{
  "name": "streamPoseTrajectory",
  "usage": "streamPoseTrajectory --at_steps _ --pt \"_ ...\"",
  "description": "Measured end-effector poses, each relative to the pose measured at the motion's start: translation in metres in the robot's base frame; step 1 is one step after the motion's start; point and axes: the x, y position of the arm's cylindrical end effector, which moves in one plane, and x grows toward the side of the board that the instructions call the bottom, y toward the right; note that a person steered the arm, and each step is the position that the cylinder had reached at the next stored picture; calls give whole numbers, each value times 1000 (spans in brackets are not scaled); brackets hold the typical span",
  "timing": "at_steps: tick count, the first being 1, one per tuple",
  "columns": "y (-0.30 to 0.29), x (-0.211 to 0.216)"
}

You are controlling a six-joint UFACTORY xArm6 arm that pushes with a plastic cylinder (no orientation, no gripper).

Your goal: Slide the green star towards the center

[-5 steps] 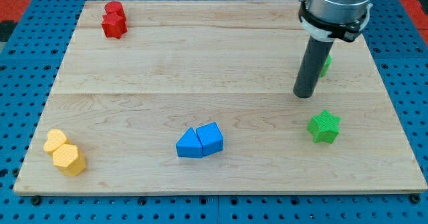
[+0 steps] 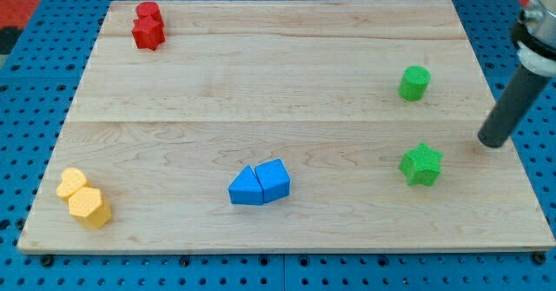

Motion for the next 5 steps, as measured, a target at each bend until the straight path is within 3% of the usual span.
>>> streamPoseTrajectory --at_steps 2,3,4,5 --pt "-32 33" --pt "-84 27" --pt "-180 -4" --pt "-128 22"
